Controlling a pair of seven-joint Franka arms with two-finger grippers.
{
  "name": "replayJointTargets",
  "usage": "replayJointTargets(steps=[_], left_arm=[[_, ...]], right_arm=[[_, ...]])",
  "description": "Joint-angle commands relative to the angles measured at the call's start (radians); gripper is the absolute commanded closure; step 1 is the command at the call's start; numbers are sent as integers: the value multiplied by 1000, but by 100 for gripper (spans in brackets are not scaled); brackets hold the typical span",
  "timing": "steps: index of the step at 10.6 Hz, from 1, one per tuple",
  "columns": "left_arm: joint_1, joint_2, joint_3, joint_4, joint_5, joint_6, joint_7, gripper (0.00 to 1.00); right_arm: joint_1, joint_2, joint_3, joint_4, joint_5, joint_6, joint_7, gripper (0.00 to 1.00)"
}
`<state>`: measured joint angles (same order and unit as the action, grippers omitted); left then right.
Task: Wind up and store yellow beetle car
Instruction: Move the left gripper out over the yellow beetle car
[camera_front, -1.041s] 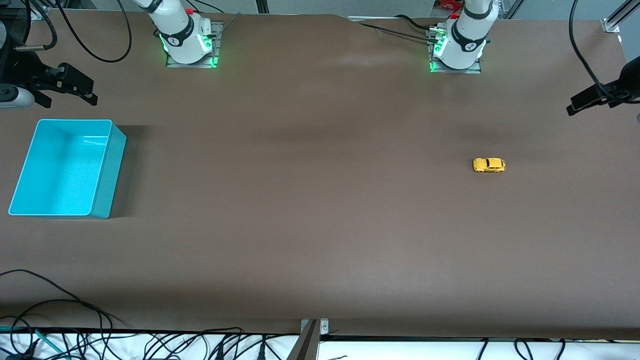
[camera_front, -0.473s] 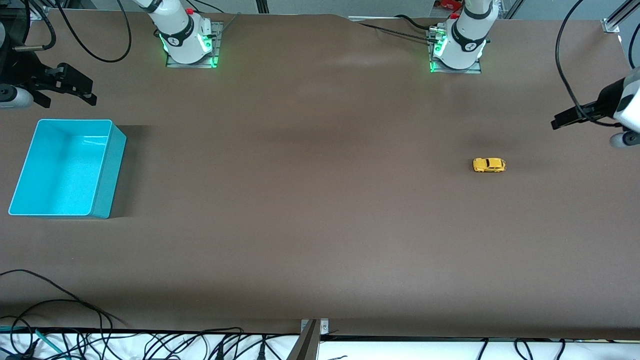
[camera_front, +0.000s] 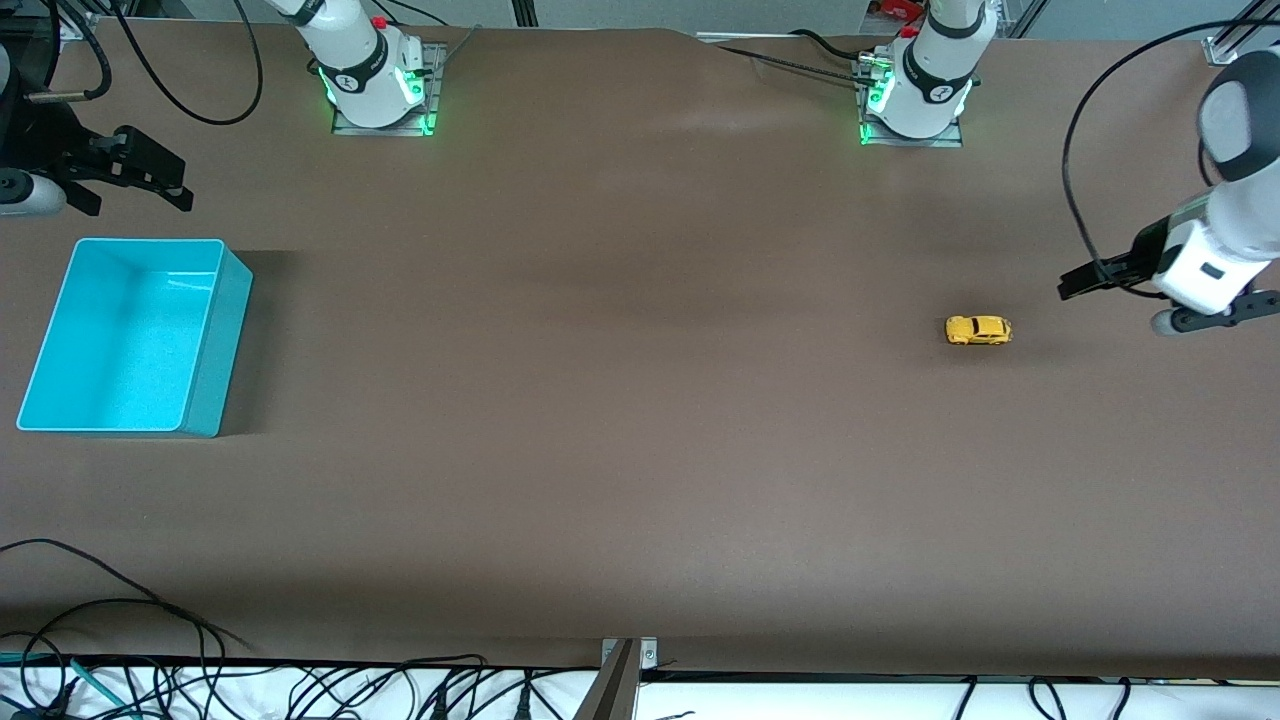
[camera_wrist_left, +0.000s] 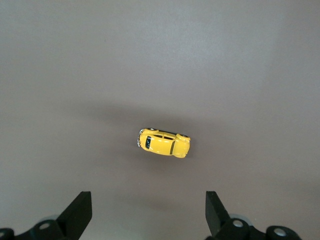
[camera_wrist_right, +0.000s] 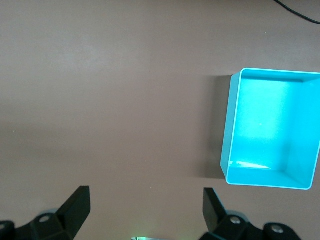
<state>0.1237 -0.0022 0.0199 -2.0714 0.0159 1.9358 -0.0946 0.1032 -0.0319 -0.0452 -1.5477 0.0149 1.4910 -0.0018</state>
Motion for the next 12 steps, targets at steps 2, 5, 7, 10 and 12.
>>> replayJointTargets(steps=[2, 5, 7, 10, 12], left_arm=[[7, -22, -8, -148, 4, 133, 9, 0], [7, -18, -12, -200, 2, 166, 130, 0], [22, -2, -11, -237, 4, 240, 441, 2], [30, -1, -11, -328, 4, 394, 922, 0], [30, 11, -12, -335, 9, 397, 1169, 0]], right_arm=[[-6, 3, 2, 17, -15, -5, 5, 0], [-7, 3, 2, 17, -13, -5, 5, 0], [-7, 3, 2, 17, -13, -3, 5, 0], [-8, 4, 1, 17, -15, -3, 5, 0], [-8, 4, 2, 17, -13, -5, 5, 0]])
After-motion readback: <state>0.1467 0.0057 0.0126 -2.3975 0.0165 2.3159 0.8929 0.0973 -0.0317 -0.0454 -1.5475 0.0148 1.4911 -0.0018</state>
